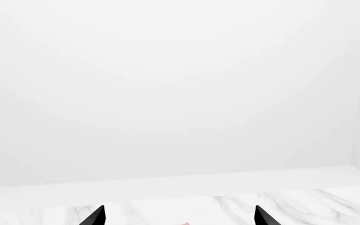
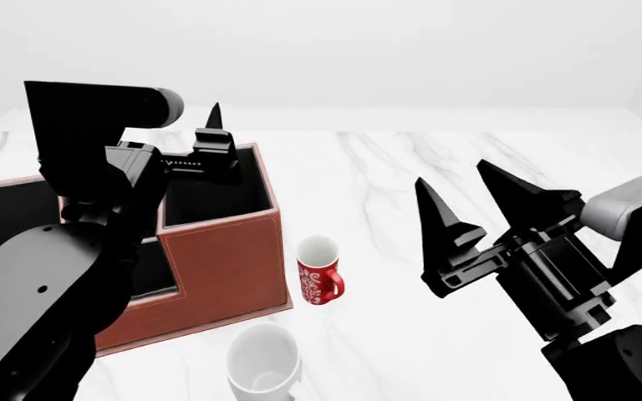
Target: Pick up the red mug and place it to the right of the caddy.
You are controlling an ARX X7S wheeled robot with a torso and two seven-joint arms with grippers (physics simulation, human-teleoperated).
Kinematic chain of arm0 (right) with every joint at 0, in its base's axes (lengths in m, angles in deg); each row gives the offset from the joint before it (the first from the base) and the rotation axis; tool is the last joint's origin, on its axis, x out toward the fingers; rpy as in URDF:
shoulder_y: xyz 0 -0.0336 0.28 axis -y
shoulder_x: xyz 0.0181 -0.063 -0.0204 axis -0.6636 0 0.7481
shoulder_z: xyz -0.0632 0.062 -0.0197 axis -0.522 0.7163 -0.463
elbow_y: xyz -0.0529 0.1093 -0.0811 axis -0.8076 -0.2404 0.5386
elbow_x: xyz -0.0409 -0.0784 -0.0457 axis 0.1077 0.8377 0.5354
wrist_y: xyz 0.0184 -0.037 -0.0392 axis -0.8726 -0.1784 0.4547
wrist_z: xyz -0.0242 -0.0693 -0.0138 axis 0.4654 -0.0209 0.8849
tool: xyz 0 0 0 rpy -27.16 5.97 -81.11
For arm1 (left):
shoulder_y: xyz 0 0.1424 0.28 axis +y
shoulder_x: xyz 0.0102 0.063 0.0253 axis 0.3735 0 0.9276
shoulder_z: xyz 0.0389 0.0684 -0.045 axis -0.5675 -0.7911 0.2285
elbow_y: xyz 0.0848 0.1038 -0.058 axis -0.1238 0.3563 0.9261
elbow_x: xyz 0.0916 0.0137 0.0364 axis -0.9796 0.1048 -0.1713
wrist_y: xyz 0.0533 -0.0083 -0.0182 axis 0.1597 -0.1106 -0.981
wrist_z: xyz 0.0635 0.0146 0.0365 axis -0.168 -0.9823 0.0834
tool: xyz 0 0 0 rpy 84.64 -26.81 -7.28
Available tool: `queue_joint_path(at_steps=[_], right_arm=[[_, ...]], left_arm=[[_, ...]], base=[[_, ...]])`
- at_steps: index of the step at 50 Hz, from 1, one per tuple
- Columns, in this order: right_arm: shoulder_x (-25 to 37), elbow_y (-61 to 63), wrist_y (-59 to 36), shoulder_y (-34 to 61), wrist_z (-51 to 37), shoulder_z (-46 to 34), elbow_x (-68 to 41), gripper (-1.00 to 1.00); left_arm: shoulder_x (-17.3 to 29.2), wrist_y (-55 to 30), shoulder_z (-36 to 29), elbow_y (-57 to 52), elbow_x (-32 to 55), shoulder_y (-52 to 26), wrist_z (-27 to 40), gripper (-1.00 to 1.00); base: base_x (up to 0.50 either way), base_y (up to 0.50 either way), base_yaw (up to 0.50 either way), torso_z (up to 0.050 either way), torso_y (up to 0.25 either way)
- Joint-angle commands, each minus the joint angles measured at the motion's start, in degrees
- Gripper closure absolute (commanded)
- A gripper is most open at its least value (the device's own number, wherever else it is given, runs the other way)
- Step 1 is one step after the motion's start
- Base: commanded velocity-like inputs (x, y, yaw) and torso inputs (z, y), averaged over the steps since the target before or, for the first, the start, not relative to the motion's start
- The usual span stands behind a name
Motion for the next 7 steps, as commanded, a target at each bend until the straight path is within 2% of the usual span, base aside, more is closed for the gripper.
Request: queue_joint_path(at_steps=[1,7], right_arm=[[0.3,2.0,0.1,-0.5,-0.8,0.8,-0.9,-1.00],[0.2,1.5,0.5,-0.6,-0.4,0.6,-0.9,-1.00]], left_arm=[[0.1,-0.2,-0.2,-0.1,0.5,-0.3,0.4,-1.00],[0.1,0.0,-0.4,0.0,0.6,-0.3,0.6,-1.00]], base=[[0.00,0.00,0.00,0.000,0.000],[0.00,0.00,0.00,0.000,0.000]])
